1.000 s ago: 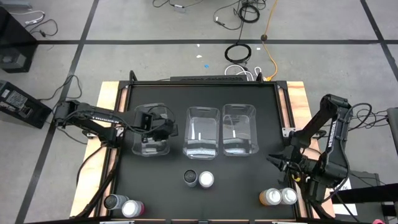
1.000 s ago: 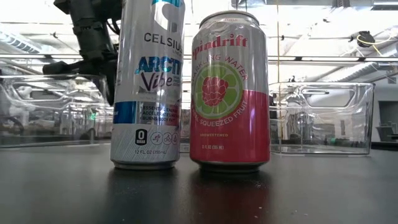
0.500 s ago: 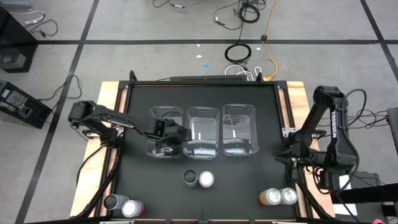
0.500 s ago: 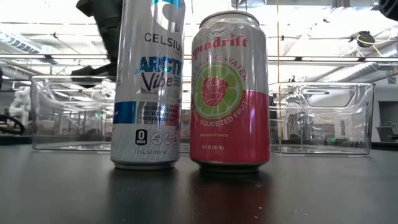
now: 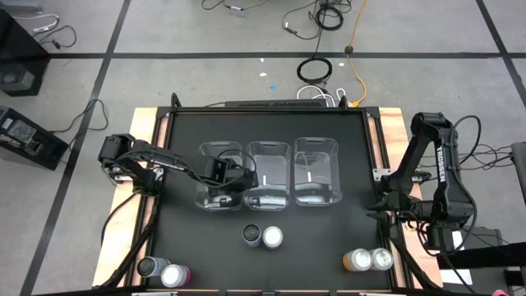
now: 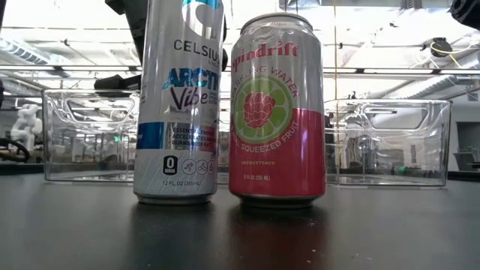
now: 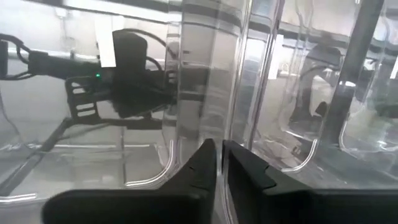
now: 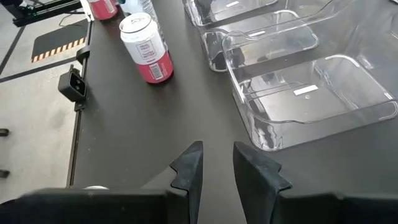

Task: Sort soda cans
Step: Move the right transparent bin to the left side of the middle transparent bin, then put the left orange-white soda can into the right transparent bin

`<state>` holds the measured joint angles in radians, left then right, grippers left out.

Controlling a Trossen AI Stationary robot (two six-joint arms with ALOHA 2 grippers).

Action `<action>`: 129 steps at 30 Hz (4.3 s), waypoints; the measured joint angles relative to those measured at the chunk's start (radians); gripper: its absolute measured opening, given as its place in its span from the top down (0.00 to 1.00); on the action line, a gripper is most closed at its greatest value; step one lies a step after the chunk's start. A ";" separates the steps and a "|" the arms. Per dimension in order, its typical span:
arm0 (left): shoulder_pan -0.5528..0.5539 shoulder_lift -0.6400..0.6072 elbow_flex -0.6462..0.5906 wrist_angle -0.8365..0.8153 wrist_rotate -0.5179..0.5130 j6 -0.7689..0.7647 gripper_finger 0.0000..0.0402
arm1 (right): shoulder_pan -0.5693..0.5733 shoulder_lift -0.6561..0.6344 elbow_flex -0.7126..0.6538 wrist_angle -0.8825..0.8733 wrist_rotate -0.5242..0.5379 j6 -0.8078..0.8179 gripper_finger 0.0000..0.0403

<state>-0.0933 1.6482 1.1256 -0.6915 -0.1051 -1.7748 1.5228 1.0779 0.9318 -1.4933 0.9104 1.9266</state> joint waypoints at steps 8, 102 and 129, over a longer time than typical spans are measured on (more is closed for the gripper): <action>0.001 0.002 -0.003 -0.035 -0.046 0.003 0.75 | 0.012 0.000 0.000 0.000 0.000 0.000 0.80; -0.468 -0.787 -0.325 0.283 -0.344 1.255 0.70 | -0.907 0.419 0.543 0.229 -0.865 -0.605 0.99; -0.497 -0.708 -0.325 0.396 -0.374 1.229 0.70 | -0.917 0.421 0.543 0.054 -0.864 -0.562 0.48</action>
<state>-0.5907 0.9405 0.8005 -0.2950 -0.4794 -0.5457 0.6056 1.4986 1.4746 -1.4390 0.0460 1.3647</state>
